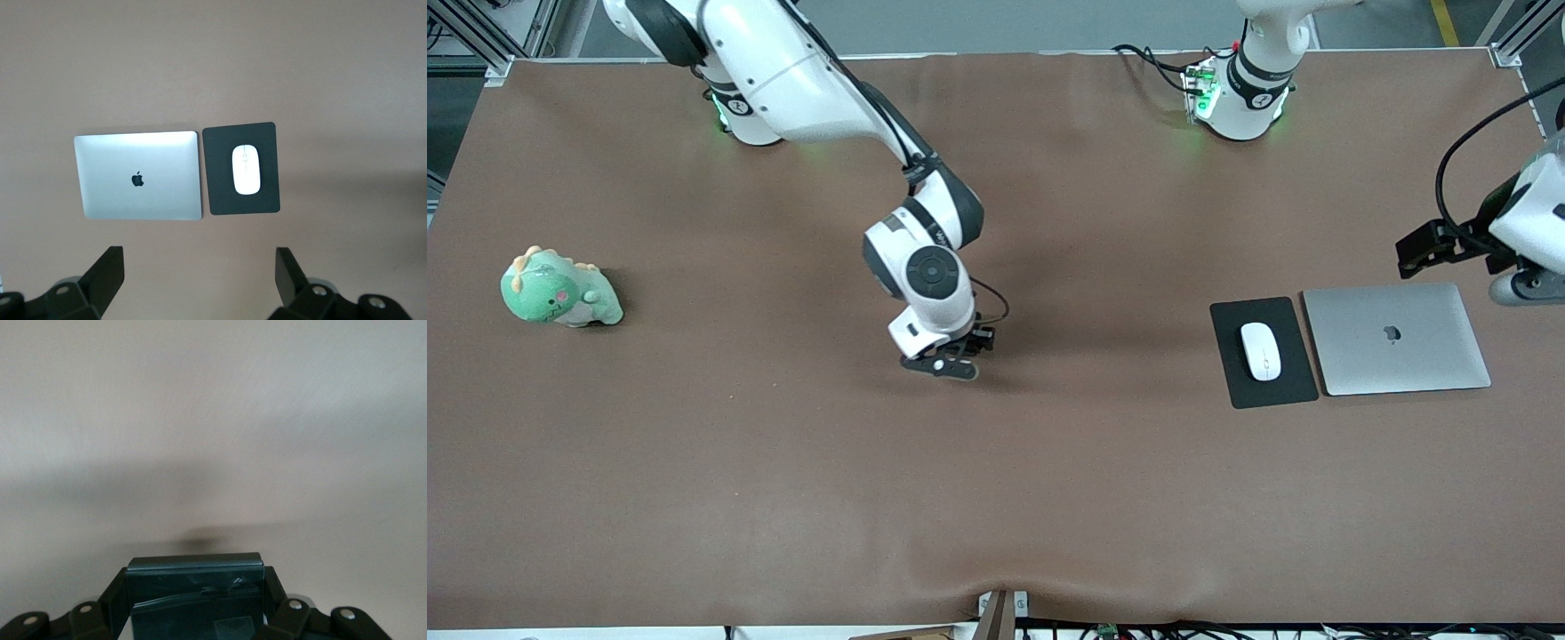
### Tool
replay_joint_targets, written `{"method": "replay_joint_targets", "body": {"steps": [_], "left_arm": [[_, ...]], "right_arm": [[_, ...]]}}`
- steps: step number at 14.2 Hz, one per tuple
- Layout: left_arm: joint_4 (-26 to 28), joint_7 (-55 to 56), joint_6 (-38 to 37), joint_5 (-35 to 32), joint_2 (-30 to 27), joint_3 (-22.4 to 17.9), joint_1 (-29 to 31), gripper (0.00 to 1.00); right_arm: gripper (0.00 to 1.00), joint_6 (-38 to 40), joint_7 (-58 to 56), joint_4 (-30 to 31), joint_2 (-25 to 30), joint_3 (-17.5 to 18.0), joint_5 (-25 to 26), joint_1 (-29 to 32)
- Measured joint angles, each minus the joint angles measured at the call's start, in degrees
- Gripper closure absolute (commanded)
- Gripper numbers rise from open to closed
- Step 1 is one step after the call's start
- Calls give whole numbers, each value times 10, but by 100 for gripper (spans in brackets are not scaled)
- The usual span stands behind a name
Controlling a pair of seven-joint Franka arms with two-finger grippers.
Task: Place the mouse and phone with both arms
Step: 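Carry the black phone with the right gripper toward the green plush toy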
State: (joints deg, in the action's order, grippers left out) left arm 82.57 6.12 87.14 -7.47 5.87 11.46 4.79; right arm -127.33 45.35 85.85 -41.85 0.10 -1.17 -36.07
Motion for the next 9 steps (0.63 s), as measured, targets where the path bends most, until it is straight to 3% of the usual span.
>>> {"method": "replay_joint_targets", "body": {"steps": [2,5,9], "left_arm": [[23,0,-2,13,-24,-55,-56,0],[52,0,-2,19,-52,-64,-62,0],[61,0,-2,32,-59,-65,-61,0]], "right_arm": [[83,42,-76,3,47,-1,0,58],[84,97,-212,37,128,-2,-2,157],[92,118,-341,110,201,-1,-10,272]]}}
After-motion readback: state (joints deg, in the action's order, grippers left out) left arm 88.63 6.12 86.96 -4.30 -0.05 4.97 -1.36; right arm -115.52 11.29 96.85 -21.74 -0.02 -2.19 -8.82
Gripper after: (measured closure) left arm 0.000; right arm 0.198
